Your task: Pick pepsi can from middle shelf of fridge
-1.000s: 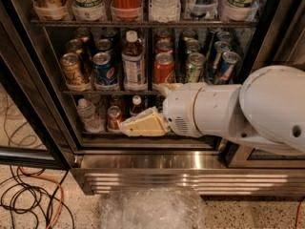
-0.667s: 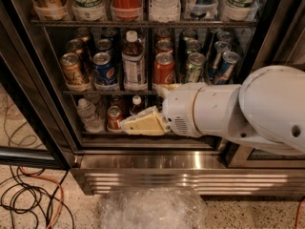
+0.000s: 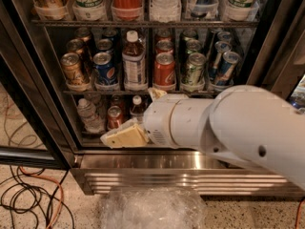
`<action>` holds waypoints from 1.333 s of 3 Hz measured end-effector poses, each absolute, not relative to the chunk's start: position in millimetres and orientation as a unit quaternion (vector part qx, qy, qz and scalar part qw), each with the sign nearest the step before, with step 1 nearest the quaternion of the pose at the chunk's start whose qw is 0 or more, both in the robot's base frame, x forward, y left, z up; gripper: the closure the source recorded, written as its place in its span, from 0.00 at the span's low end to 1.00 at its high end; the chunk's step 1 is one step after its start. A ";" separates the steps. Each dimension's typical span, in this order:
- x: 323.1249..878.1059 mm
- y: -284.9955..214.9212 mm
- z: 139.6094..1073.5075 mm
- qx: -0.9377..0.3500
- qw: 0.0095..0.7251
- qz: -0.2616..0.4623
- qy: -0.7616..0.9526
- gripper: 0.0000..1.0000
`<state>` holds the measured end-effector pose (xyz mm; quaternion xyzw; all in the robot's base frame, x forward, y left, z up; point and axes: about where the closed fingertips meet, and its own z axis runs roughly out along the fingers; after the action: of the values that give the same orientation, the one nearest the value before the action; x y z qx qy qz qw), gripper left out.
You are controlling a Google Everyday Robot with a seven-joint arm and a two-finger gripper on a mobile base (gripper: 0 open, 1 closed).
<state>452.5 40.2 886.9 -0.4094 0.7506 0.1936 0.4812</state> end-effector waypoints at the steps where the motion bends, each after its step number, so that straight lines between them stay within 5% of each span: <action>1: 459.7 61.7 874.9 -0.392 0.498 0.171 0.755 0.12; 2: 466.4 68.3 861.3 -0.369 0.522 0.120 0.759 0.00; 4: 479.7 72.8 844.7 -0.365 0.517 0.133 0.762 0.00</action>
Offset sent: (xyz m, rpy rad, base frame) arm 0.0336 0.0562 -0.0392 -0.0853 -0.1216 -0.2248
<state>479.7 72.8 844.7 -0.3652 0.7625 0.1334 0.5172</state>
